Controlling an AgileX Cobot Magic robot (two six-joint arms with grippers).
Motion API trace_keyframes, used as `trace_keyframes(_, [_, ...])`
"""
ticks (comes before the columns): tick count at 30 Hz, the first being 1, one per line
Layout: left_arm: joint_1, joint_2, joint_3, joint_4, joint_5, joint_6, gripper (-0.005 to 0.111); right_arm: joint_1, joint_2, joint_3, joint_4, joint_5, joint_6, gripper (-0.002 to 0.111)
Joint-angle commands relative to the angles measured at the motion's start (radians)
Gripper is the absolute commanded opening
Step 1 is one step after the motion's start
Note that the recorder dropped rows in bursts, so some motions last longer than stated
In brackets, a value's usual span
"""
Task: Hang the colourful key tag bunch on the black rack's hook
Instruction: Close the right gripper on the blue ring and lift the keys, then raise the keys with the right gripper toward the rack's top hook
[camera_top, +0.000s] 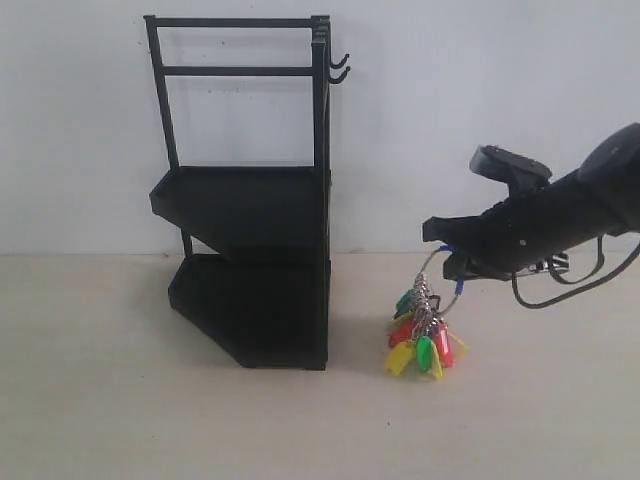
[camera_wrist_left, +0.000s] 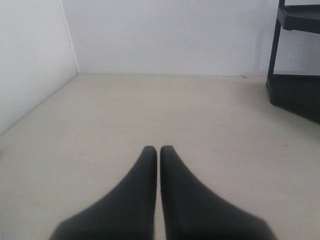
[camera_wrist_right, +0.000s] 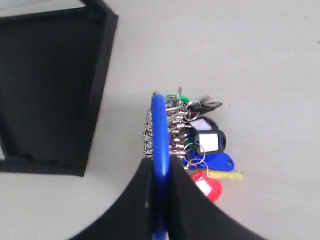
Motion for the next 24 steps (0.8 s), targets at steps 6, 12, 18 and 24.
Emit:
trace_keyframes(6, [-0.001, 0.004, -0.002, 0.0, -0.005, -0.006, 0.004, -0.019, -0.194, -0.006, -0.236, 0.106, 0.052, 0.0])
trace_keyframes(12, [-0.001, 0.004, -0.002, 0.0, -0.005, -0.006, 0.004, -0.022, -0.339, -0.006, -0.388, 0.102, 0.252, 0.0])
trace_keyframes(18, [-0.001, 0.004, -0.002, 0.0, -0.005, -0.006, 0.004, -0.019, -0.367, -0.006, -0.337, 0.171, 0.124, 0.0])
trace_keyframes(24, [-0.001, 0.004, -0.002, 0.0, -0.005, -0.006, 0.004, 0.051, -0.392, -0.006, -0.348, 0.098, 0.092, 0.0])
